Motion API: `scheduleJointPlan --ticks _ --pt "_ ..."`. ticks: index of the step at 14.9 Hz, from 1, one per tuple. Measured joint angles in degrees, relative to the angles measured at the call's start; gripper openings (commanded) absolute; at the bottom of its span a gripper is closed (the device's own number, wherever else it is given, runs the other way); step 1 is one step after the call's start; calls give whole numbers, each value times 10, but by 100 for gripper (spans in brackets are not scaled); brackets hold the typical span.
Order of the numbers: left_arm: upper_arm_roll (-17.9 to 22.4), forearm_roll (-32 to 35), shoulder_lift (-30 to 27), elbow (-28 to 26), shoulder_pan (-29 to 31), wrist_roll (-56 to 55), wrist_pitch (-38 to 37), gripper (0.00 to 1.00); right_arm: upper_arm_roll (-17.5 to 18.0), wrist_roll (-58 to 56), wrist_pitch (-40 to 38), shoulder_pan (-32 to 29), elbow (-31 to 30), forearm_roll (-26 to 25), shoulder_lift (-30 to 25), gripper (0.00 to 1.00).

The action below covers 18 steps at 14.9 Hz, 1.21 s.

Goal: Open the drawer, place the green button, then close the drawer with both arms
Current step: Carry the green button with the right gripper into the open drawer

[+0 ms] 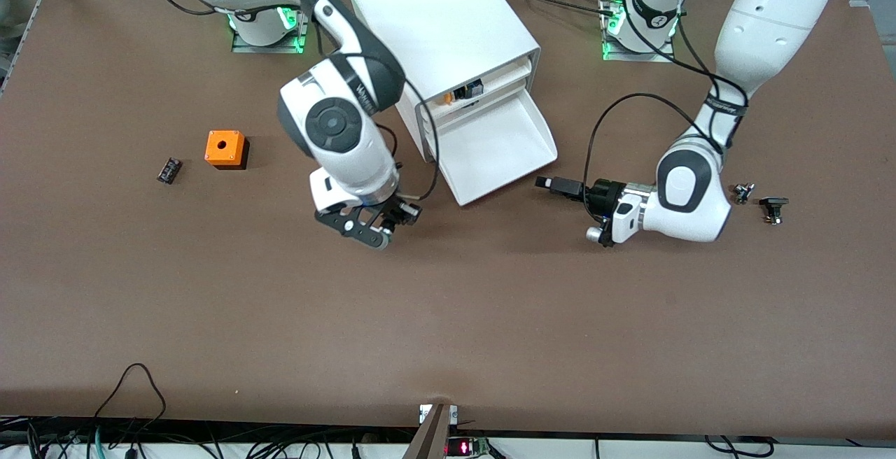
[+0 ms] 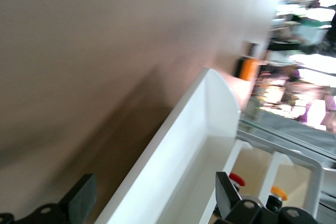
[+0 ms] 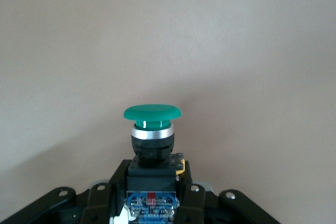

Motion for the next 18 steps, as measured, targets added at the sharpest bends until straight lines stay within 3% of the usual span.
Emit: scheduleJointPlan --ticks 4,10,15,18 --pt "0 183 -35 79 0 -155 -41 100 0 121 -3 47 20 0 1 0" --pt "-3 401 -58 177 1 -312 -117 100 0 284 -4 110 27 0 11 0" --pt "-1 519 -68 239 4 -348 -129 100 0 397 48 136 27 0 48 0" --pt "0 539 -77 297 15 -350 -129 100 0 441 81 147 27 0 72 0"
